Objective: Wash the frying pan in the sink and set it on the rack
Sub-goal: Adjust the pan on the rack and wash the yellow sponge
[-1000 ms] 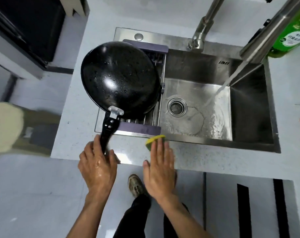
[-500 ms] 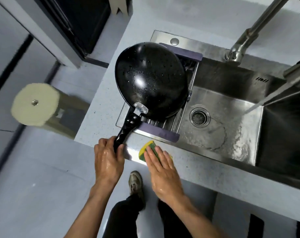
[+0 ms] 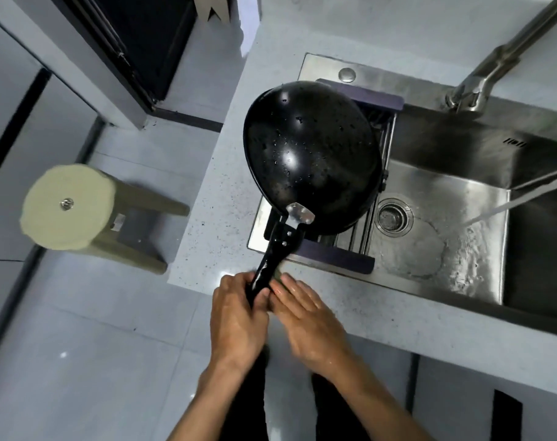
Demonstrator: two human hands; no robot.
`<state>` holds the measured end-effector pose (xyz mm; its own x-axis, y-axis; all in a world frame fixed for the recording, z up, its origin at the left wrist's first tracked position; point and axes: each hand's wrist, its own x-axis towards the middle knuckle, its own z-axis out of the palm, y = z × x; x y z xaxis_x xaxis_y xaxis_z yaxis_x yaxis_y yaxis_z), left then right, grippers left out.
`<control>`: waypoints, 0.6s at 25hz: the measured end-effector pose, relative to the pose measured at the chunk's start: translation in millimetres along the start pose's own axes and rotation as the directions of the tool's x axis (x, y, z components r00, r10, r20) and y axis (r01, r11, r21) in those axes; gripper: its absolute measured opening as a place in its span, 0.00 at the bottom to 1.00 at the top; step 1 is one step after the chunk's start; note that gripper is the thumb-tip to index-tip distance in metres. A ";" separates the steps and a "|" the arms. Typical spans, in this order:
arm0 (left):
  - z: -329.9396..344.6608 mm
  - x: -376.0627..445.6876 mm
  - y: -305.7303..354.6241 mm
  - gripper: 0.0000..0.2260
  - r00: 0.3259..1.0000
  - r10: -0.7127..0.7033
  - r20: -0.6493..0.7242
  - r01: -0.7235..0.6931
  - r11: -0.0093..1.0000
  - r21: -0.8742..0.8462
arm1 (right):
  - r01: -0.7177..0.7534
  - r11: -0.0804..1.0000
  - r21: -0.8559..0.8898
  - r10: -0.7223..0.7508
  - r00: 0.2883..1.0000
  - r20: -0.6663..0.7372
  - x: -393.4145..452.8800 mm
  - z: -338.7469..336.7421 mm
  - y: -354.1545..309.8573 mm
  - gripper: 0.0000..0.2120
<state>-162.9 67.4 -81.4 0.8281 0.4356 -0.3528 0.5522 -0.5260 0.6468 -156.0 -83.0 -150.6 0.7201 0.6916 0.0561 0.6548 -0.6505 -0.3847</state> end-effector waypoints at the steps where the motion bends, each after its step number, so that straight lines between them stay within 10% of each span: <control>1: -3.2 0.9 0.5 0.11 1.000 0.004 0.018 -0.004 1.000 -0.009 | -0.082 0.996 0.034 0.082 0.997 -0.002 -3.7 -8.5 12.8 0.25; 5: -13.2 4.3 0.8 0.09 0.997 0.062 0.049 -0.059 0.996 -0.065 | -0.581 0.680 0.447 0.705 0.685 -0.183 7.1 -10.1 -8.2 0.18; 9: -21.9 15.2 -12.1 0.09 0.992 0.043 0.116 -0.026 0.989 -0.149 | -0.451 0.707 0.544 0.575 0.815 -0.072 39.9 0.4 -60.6 0.17; 12: -33.0 29.2 -19.9 0.12 0.947 0.043 0.318 0.102 0.898 -0.428 | -0.520 0.224 0.824 0.757 0.625 0.188 51.0 -22.5 -59.6 0.14; 15: -30.8 33.8 -29.0 0.14 0.887 0.269 0.374 -0.172 0.947 -0.273 | -0.511 -0.069 0.857 0.802 0.482 0.352 74.4 -29.3 -58.7 0.09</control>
<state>-153.8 119.9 -91.3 0.9195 -0.0283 -0.3920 0.3540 -0.3736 0.8574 -134.2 -2.6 -96.9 0.7918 -0.0783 -0.6058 -0.6096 -0.0393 -0.7917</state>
